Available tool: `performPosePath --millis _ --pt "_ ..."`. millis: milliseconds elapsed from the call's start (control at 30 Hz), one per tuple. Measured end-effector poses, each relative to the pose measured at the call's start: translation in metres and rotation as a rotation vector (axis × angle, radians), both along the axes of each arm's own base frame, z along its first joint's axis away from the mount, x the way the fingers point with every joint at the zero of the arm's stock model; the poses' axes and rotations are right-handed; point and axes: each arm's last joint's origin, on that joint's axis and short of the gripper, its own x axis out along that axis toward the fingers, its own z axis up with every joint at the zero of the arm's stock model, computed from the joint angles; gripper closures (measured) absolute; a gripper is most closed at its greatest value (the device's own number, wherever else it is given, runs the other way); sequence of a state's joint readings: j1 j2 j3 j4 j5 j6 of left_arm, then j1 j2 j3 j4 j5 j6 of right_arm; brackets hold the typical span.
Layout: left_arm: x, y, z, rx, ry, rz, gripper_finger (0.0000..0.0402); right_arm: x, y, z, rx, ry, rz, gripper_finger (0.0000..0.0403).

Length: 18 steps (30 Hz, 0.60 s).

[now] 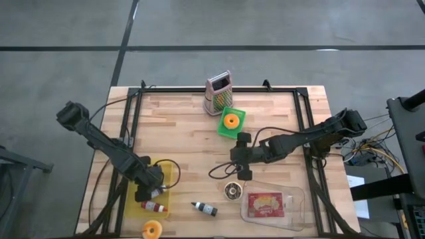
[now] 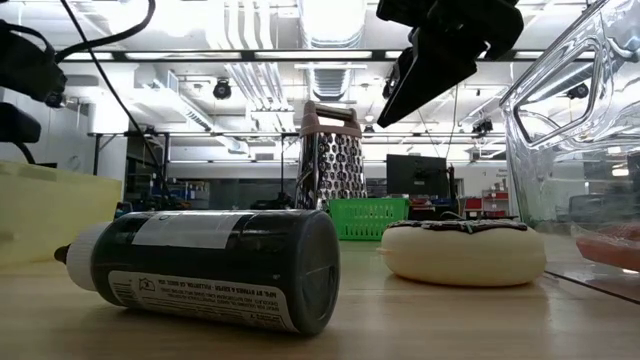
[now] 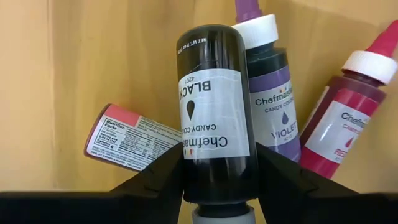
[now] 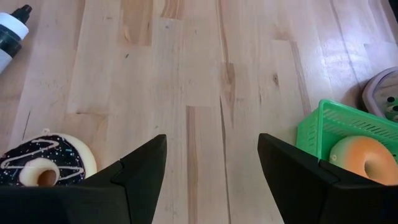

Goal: Pick & Place Food Item
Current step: Put the black ink bottle into the yellow bin

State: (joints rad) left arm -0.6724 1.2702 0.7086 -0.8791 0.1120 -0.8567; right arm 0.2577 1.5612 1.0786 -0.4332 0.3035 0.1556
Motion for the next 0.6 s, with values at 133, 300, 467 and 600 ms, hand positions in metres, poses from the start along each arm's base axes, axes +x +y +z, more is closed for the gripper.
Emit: performPosePath --millis 133,300,467,600 --pt "-0.0016 0.0012 0.0043 -0.015 -0.018 0.004 0.0231 0.0 0.0 0.0 -0.001 0.0 0.001 0.0156" --pt "-0.0031 0.0025 0.0074 -0.022 -0.034 -0.003 0.023 0.0 0.0 0.0 -0.001 0.0 0.001 0.0156" --pt "-0.0045 0.0036 0.007 -0.01 -0.023 -0.024 0.0229 0.0 0.0003 -0.0001 0.008 0.003 0.009 0.0156" --pt "-0.0076 0.0059 0.006 0.014 0.007 -0.027 0.0229 0.0 0.0005 0.0 0.009 0.002 0.009 0.0156"
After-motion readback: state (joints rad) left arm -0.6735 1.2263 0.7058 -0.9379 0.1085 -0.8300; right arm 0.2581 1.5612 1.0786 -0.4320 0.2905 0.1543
